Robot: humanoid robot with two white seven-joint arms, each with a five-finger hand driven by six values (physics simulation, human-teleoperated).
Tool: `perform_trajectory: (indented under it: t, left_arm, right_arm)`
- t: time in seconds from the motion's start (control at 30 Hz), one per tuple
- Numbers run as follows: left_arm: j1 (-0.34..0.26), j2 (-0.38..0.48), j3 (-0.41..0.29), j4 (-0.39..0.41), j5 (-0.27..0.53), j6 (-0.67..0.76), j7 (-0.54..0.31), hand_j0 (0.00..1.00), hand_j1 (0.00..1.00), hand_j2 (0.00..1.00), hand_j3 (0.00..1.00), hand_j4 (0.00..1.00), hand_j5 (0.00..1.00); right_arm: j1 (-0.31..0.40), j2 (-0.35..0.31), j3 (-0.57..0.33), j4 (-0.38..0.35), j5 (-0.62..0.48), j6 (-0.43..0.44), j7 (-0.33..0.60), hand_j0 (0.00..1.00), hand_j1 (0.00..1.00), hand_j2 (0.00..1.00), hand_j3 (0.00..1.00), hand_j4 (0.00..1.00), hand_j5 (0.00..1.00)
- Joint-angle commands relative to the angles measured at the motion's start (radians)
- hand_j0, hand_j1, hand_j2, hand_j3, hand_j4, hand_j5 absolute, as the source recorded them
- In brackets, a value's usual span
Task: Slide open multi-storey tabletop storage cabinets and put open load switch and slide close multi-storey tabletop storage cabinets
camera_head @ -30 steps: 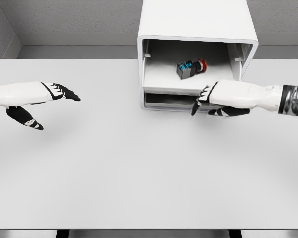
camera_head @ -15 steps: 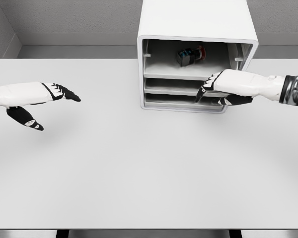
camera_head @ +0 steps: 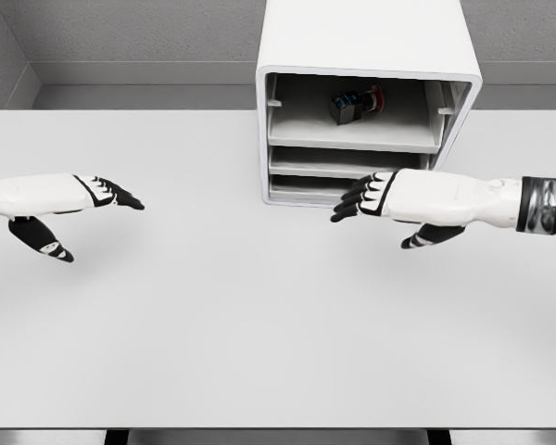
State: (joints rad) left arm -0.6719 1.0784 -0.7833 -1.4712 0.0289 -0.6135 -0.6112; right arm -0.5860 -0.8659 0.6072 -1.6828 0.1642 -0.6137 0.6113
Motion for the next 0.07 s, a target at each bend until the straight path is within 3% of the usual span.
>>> perform_trajectory:
  t: [0.0, 0.03]
  left_arm:
    - [0.000, 0.002, -0.001, 0.000, 0.006, 0.003, 0.000, 1.00, 1.00, 1.00, 1.00, 1.00, 1.00]
    - [0.000, 0.002, -0.001, 0.000, 0.006, 0.003, 0.000, 1.00, 1.00, 1.00, 1.00, 1.00, 1.00]
  right_arm:
    - [0.000, -0.002, 0.002, -0.005, -0.006, 0.003, 0.000, 1.00, 1.00, 1.00, 1.00, 1.00, 1.00]
    - [0.000, -0.002, 0.002, -0.005, -0.006, 0.003, 0.000, 1.00, 1.00, 1.00, 1.00, 1.00, 1.00]
